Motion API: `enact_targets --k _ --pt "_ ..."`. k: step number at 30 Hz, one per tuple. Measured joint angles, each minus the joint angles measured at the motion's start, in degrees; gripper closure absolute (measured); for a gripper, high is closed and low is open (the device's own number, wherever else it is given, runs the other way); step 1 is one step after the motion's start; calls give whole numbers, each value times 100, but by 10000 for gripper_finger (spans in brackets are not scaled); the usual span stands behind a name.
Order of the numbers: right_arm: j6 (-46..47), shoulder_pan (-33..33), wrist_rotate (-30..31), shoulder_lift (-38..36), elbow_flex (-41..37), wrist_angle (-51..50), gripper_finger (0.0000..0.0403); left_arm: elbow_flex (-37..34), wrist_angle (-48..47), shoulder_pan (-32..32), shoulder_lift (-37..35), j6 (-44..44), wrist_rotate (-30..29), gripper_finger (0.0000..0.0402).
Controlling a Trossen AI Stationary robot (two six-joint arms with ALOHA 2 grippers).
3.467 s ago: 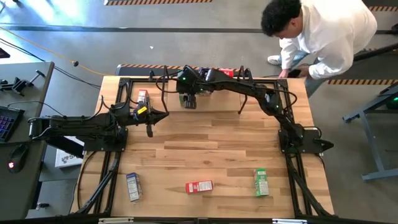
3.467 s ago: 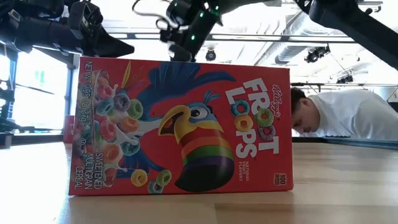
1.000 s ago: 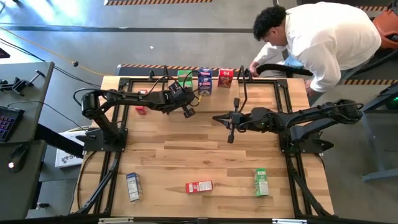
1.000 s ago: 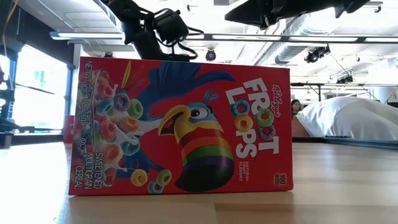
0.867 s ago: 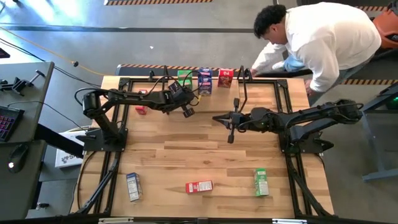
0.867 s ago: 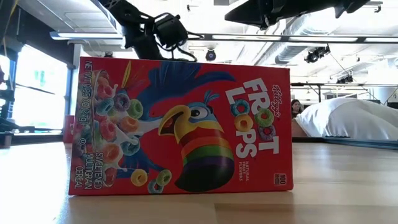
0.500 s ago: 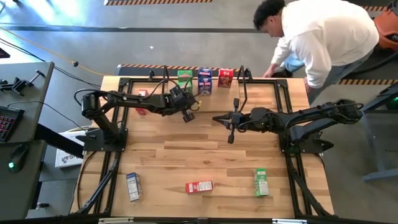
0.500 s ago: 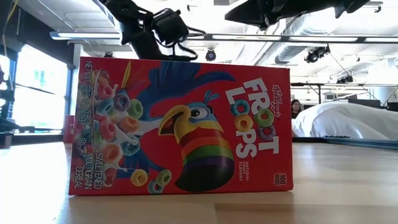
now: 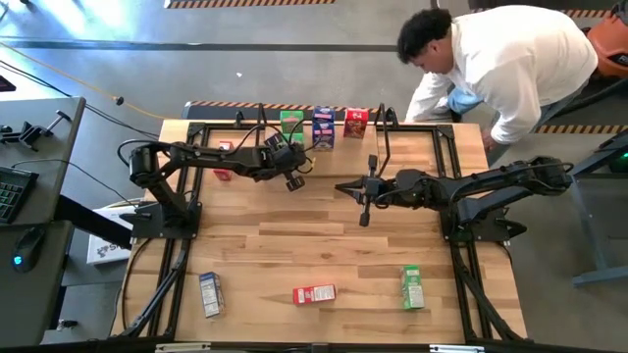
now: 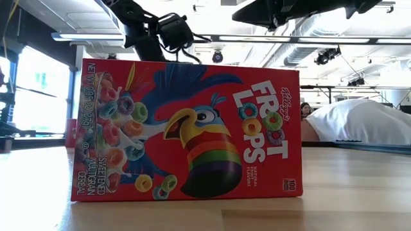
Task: Stack cereal on shelf
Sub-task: Put the top green cereal box on the shelf aligned with the green cereal box
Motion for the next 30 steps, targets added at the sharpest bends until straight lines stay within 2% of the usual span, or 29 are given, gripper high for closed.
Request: enact_targets --k 7,12,30 --pt "0 0 -2 0 0 -8 403 0 15 -2 296 -19 114 401" --pt "0 0 -2 0 0 -22 403 2 83 0 469 -50 -283 401" --pt "26 0 -2 0 0 -72 403 2 236 299 490 142 -457 401"
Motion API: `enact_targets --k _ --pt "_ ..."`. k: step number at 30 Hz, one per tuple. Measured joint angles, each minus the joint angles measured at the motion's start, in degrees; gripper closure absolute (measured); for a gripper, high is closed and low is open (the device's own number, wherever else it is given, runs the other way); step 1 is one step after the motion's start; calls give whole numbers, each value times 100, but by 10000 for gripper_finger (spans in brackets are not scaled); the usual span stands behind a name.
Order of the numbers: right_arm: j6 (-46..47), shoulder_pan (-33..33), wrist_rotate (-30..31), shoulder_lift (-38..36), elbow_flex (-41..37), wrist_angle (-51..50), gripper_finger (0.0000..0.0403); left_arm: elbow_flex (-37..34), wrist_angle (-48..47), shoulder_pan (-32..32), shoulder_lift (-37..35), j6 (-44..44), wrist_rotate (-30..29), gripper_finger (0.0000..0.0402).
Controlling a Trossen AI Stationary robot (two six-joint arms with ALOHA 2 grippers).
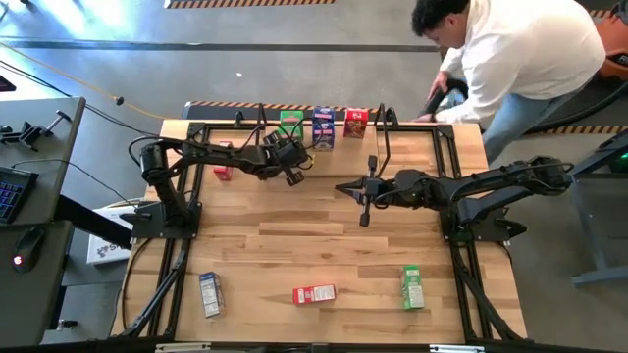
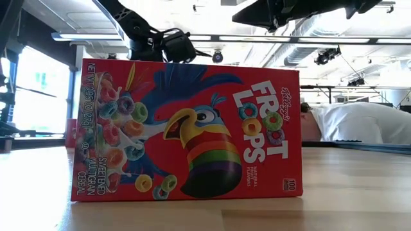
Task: Stack cereal on shelf
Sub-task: Put the top green cereal box on the shelf aligned with the green cereal box
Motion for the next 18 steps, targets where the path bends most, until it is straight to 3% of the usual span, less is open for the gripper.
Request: enact_targets --k 18 --pt "18 0 -1 0 0 -15 403 2 -643 -47 -96 -142 -751 401"
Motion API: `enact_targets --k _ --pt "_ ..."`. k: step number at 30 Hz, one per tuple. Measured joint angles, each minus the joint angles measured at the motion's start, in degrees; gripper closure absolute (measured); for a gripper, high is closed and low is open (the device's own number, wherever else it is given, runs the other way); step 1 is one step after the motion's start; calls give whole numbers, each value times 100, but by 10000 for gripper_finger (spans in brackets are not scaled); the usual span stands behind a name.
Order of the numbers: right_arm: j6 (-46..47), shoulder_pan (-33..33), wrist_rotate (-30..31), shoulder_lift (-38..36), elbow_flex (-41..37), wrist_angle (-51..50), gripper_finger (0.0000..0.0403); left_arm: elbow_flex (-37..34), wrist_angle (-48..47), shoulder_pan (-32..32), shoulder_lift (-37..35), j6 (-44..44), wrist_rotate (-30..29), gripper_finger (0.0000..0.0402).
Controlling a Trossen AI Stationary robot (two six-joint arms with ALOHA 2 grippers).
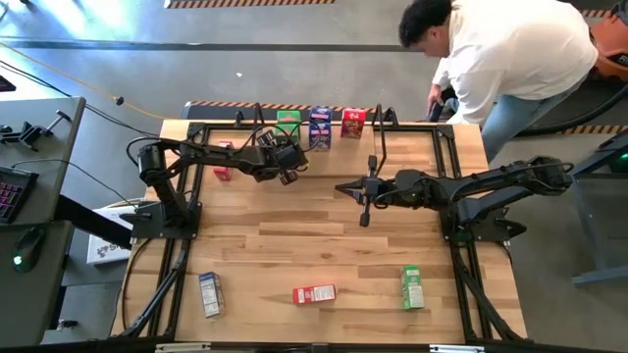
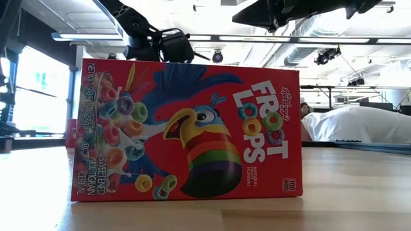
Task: Stack cereal on shelf
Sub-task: Put the top green cereal box on the shelf aligned with the green cereal box, then put the bottom red cereal box on the shelf aligned with the red cereal box
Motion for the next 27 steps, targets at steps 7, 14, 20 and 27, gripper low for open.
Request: enact_targets --k 7,14,20,27 --pt "0 0 1 0 0 0 403 0 173 44 -1 109 -48 401" --pt "-7 0 -1 0 0 -49 403 -2 345 -157 -245 294 72 401" --pt "-21 0 1 0 0 -96 403 -2 338 -307 -879 179 998 401" --pt "-57 0 1 0 0 -267 403 -562 1229 -627 -1955 135 2370 401"
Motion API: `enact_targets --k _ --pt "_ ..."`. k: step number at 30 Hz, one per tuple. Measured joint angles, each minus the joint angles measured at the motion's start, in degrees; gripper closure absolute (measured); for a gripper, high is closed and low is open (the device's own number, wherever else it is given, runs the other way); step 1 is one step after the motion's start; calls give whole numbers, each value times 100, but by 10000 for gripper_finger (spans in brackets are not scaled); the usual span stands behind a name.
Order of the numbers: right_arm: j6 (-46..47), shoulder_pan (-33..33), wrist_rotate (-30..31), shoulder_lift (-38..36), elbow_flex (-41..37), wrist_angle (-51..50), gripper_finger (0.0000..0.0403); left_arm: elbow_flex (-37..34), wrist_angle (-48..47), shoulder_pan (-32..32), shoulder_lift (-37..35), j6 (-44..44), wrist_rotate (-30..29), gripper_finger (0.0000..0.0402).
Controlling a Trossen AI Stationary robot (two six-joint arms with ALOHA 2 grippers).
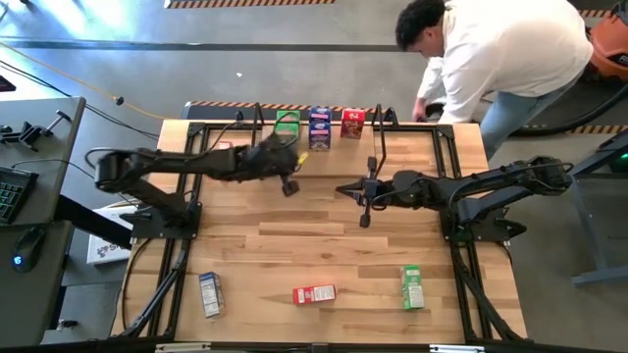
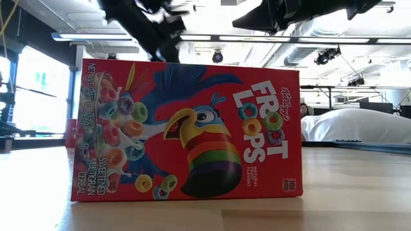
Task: Stack cereal on shelf
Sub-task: Put the bottom red cereal box on the shelf aligned with the red cereal box
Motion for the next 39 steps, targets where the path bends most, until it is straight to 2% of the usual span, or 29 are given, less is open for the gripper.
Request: enact_targets --k 4,8,12,15,18,21,26,33,39 --pt "254 14 -2 4 2 -184 403 -1041 1310 -378 -769 -125 552 401" --pt "379 186 -82 148 5 -233 403 -2055 2473 -895 -1442 -268 683 401" --pt "435 471 -133 540 312 -216 403 -2715 3043 -1322 -1887 -311 691 401" --pt "765 746 -147 1019 810 -663 397 -2978 3108 -1513 -2082 -400 568 401" --pt "1260 1039 -173 1651 1473 -1559 380 -3181 3116 -1616 -2170 -436 324 401" --pt "1676 1330 -386 2397 2285 -2533 347 -3333 3131 -1675 -2180 -453 100 401" --pt "2201 1786 -947 3546 3874 -4121 263 -3564 3335 -1765 -2176 -497 -67 401" --pt "2681 2250 -933 4915 6092 -5855 152 -3696 3432 -1829 -2178 -598 -74 401" --pt "2951 2363 -890 5888 7568 -7076 124 -3696 3439 -1923 -2178 -604 -94 401"
